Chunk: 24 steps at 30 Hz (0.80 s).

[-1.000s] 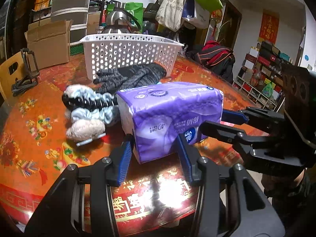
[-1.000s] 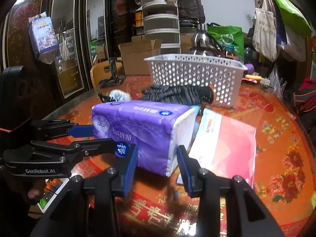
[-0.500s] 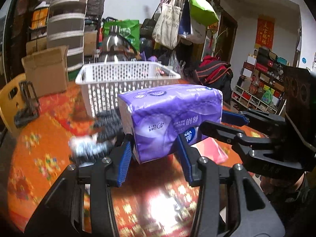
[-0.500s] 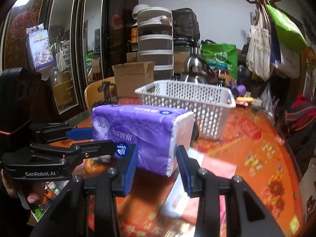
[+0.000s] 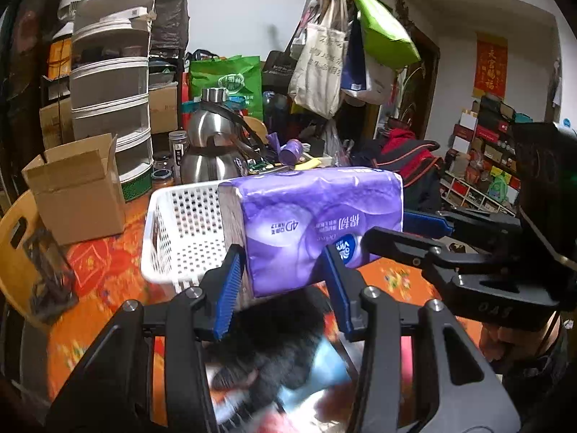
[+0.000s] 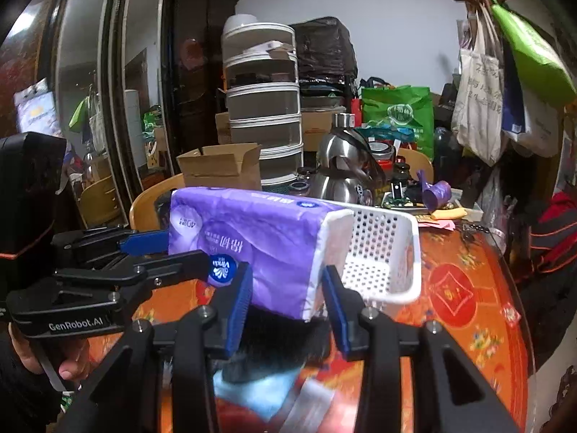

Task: Organize soft objects
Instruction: 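Lift the purple tissue pack and lower it into the white basket, open right gripper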

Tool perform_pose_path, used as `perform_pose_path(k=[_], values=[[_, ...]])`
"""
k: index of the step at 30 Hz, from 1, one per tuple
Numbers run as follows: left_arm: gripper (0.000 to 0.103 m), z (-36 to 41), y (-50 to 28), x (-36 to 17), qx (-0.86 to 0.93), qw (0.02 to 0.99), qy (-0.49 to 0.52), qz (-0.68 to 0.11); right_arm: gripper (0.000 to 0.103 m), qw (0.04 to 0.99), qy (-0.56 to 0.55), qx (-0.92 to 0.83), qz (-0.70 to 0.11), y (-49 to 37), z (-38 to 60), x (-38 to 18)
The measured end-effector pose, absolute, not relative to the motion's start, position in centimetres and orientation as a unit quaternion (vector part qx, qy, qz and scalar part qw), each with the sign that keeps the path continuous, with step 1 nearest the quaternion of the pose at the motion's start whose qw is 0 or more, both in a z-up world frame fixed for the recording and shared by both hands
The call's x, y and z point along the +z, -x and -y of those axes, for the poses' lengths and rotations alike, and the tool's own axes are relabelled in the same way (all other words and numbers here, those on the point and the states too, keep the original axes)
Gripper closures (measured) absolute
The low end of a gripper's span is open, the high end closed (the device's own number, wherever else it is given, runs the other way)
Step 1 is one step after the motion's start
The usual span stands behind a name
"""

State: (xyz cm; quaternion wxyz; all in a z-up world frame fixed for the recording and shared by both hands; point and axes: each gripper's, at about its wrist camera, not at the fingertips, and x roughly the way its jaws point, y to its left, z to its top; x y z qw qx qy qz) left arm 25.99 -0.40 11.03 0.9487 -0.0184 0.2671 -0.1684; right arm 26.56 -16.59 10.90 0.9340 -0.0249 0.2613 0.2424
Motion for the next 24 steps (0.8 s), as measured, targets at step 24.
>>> perform_pose_path(k=[24], values=[[0.061, -0.5, -50.3, 2.0, -0.121, 0.894, 0.061, -0.427, 0.064, 0.882, 0.025, 0.217, -0.417, -48.1, 14.8, 3.0]])
